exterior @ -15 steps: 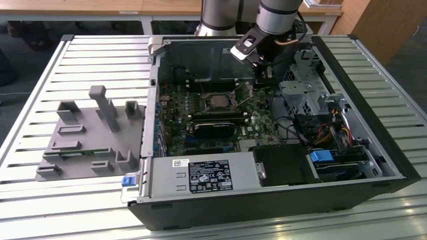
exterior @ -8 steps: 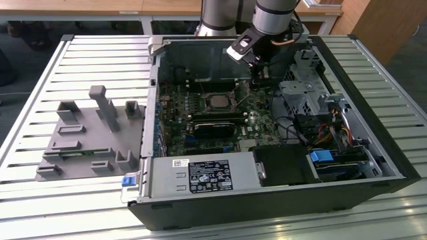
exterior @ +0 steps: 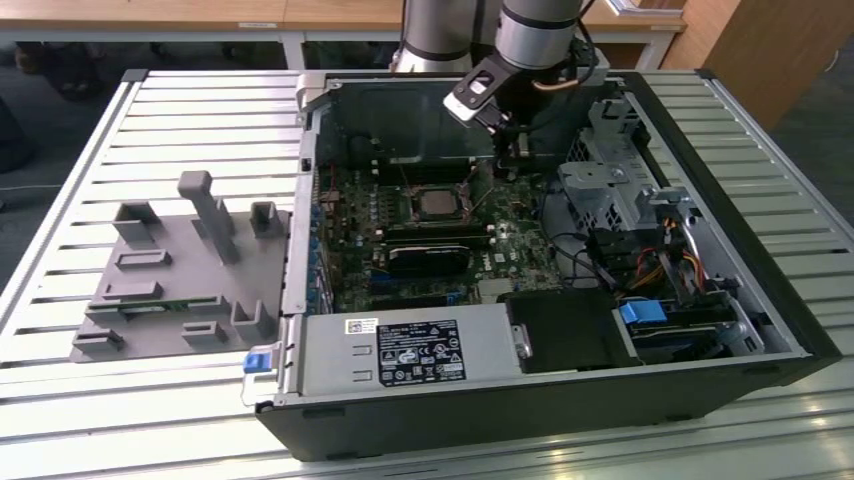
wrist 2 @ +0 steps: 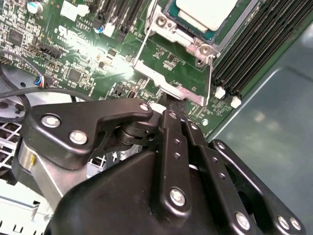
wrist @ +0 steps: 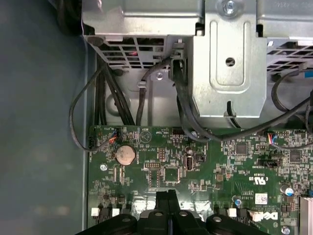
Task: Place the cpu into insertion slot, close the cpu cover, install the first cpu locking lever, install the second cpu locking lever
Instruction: 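Close the cpu cover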
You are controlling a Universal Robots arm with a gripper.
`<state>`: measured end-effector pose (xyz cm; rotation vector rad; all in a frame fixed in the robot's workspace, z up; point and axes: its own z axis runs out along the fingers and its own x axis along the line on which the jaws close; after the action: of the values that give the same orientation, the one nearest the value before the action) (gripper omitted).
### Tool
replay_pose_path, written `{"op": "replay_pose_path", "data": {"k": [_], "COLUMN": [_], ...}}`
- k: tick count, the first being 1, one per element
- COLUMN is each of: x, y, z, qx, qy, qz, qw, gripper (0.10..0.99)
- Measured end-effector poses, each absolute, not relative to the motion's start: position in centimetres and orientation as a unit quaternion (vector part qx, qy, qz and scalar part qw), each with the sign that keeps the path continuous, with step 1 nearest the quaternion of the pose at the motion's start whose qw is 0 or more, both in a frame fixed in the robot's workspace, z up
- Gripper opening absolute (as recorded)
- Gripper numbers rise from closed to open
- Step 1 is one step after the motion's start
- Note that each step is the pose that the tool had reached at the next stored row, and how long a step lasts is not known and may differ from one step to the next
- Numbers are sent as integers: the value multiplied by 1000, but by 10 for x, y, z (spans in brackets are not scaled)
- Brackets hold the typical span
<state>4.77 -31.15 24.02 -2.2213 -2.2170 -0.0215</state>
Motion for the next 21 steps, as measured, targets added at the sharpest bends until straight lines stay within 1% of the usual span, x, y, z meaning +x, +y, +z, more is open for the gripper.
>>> {"op": "replay_pose_path", "data": {"k": [21], "x": [19], "y": [-311], "z": [239], "qx": [-708], "qy": [-706], "qz": [-7], "qw": [2], "gripper": [106]}}
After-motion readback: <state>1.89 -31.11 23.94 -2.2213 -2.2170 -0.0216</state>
